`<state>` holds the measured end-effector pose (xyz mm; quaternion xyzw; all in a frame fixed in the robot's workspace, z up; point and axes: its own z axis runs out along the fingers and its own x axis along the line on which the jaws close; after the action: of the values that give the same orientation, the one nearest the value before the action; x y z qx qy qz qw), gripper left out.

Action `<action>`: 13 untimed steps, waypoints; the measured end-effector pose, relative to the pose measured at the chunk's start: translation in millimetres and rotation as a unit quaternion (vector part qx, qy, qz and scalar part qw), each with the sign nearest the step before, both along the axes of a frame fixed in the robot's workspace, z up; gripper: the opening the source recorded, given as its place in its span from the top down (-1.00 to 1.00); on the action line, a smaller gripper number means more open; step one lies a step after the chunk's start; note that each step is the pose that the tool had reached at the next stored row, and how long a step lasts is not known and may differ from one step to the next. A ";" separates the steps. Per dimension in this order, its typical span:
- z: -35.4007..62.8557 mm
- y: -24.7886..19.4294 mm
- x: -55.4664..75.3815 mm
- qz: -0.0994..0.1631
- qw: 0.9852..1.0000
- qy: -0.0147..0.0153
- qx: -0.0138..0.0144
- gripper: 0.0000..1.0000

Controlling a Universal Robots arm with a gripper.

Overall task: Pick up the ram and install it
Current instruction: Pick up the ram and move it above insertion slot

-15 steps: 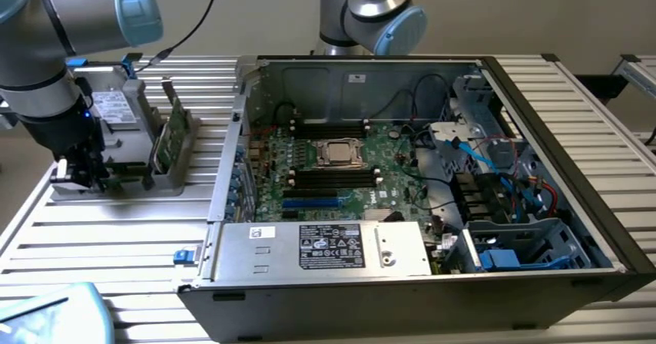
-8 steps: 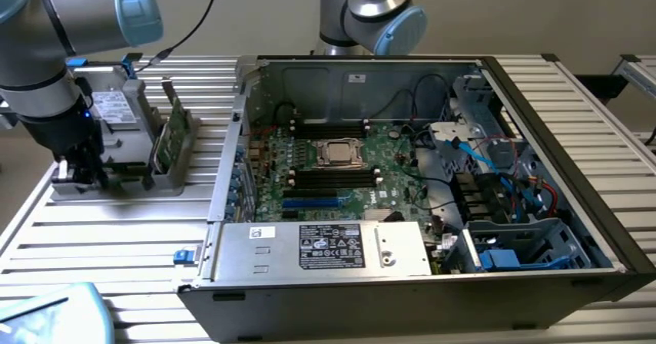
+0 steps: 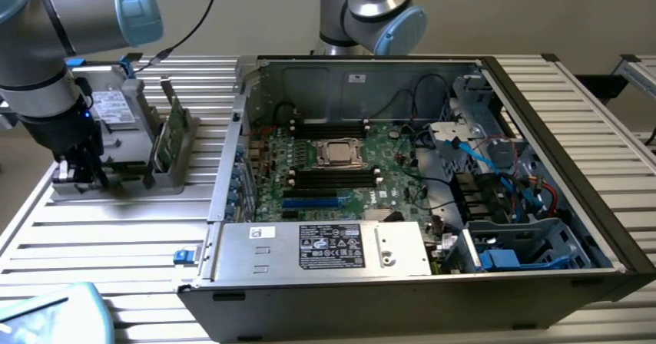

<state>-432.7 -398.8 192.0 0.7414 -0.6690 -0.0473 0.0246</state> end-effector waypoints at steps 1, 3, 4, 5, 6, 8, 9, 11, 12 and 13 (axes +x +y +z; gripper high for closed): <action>0.0 0.0 0.0 0.000 1.000 0.000 0.000 0.69; 0.0 0.0 0.0 0.000 1.000 0.000 0.000 0.69; 0.0 0.0 0.0 0.000 1.000 0.000 0.000 0.69; 0.0 0.0 0.0 0.000 1.000 0.000 0.000 0.69; 0.2 0.1 0.1 0.000 1.000 0.000 0.000 0.69; 0.9 0.0 0.1 0.000 1.000 0.000 0.000 0.69; 1.2 0.0 0.0 0.000 1.000 0.000 0.000 0.69; 1.6 0.0 0.0 0.000 1.000 0.000 0.000 0.69; 1.8 0.0 0.0 0.000 1.000 0.000 0.000 0.69; 2.0 0.0 0.0 0.000 1.000 0.000 0.000 0.69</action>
<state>-432.7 -398.8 194.0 0.7413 -0.6690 -0.0473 0.0245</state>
